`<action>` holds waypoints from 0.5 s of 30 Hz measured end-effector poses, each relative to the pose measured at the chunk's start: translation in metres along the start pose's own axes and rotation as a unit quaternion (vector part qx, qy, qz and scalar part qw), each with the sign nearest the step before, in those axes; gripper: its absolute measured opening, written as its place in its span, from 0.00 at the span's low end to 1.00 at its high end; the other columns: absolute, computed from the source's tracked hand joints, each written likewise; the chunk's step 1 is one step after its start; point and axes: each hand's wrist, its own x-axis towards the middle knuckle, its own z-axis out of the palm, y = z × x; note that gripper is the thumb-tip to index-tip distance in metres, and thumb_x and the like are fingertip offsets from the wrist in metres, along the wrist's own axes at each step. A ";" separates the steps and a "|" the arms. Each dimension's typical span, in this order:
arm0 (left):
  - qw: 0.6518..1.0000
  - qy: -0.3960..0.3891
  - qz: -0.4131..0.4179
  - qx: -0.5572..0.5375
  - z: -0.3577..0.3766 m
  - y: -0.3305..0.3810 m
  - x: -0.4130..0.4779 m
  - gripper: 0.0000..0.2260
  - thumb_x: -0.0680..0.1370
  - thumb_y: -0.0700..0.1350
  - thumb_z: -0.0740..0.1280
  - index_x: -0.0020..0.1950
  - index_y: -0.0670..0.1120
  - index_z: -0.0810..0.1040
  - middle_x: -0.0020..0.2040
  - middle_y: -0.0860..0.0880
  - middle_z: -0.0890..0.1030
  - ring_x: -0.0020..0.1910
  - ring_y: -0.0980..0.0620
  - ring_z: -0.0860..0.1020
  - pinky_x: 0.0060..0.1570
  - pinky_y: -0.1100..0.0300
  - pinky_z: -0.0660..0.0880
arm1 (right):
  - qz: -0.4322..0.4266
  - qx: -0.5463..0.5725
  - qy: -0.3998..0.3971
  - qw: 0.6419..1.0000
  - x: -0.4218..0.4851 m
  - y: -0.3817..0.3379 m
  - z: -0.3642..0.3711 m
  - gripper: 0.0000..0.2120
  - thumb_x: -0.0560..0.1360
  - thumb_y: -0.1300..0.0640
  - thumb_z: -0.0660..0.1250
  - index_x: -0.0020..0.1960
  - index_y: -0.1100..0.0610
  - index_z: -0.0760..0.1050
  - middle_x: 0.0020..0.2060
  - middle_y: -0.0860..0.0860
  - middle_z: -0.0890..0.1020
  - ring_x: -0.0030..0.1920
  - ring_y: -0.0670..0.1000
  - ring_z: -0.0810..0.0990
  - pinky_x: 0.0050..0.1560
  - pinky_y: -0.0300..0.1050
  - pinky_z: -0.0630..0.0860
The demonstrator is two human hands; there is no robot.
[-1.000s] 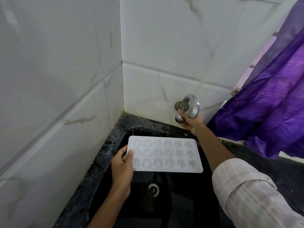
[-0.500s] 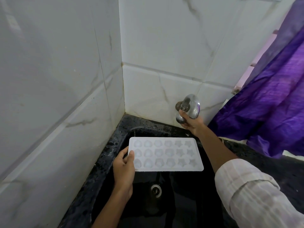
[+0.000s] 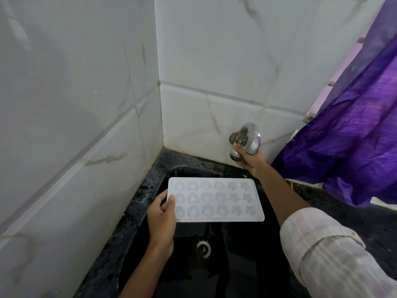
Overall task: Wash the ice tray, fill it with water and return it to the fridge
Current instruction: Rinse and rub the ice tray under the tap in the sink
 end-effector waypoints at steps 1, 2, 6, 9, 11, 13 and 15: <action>1.000 0.000 0.000 0.001 0.000 0.000 0.000 0.14 0.83 0.42 0.63 0.69 0.43 0.75 0.48 0.54 0.84 0.46 0.55 0.84 0.40 0.60 0.79 | 0.000 0.000 -0.001 1.000 0.000 0.000 0.000 0.19 0.68 0.51 0.78 0.53 0.58 0.77 0.47 0.53 0.82 0.46 0.49 0.82 0.49 0.45 0.82; 1.000 0.002 0.001 0.001 0.001 -0.001 0.000 0.14 0.83 0.42 0.63 0.69 0.43 0.75 0.48 0.53 0.84 0.46 0.55 0.84 0.41 0.59 0.79 | -0.001 0.001 0.000 1.000 0.000 0.000 0.000 0.18 0.69 0.51 0.78 0.52 0.58 0.77 0.46 0.53 0.81 0.45 0.49 0.82 0.50 0.45 0.82; 1.000 0.003 0.002 -0.002 0.001 -0.002 0.002 0.14 0.83 0.42 0.63 0.69 0.43 0.76 0.50 0.52 0.84 0.48 0.52 0.84 0.44 0.56 0.80 | -0.001 0.009 0.004 1.000 -0.001 0.000 0.001 0.17 0.69 0.53 0.78 0.52 0.59 0.76 0.45 0.53 0.81 0.45 0.49 0.81 0.51 0.46 0.81; 1.000 0.004 0.003 -0.004 0.001 -0.003 0.002 0.14 0.83 0.42 0.63 0.69 0.44 0.76 0.49 0.52 0.85 0.48 0.52 0.84 0.47 0.54 0.81 | 0.000 0.006 0.006 1.000 0.000 0.000 0.001 0.17 0.68 0.52 0.78 0.50 0.58 0.76 0.45 0.53 0.81 0.44 0.49 0.82 0.47 0.45 0.82; 1.000 0.006 0.002 -0.006 0.001 -0.003 0.003 0.14 0.83 0.42 0.63 0.69 0.44 0.76 0.49 0.52 0.85 0.48 0.52 0.84 0.48 0.54 0.81 | -0.001 0.004 0.004 1.000 0.000 0.000 0.000 0.16 0.68 0.52 0.78 0.48 0.57 0.76 0.45 0.53 0.82 0.43 0.48 0.82 0.44 0.43 0.81; 1.000 0.007 0.000 -0.010 0.001 -0.002 0.003 0.14 0.83 0.42 0.63 0.69 0.44 0.76 0.49 0.52 0.85 0.49 0.51 0.84 0.48 0.53 0.81 | 0.001 0.000 0.007 1.000 0.001 0.000 0.000 0.16 0.67 0.51 0.79 0.48 0.57 0.77 0.44 0.53 0.81 0.41 0.48 0.81 0.39 0.41 0.80; 1.000 0.011 -0.001 -0.010 0.001 -0.002 0.003 0.14 0.83 0.43 0.63 0.69 0.44 0.76 0.51 0.50 0.85 0.49 0.50 0.84 0.50 0.51 0.82 | 0.002 -0.001 0.005 1.000 0.003 0.001 0.000 0.20 0.66 0.51 0.80 0.51 0.59 0.77 0.42 0.53 0.80 0.36 0.47 0.79 0.28 0.37 0.76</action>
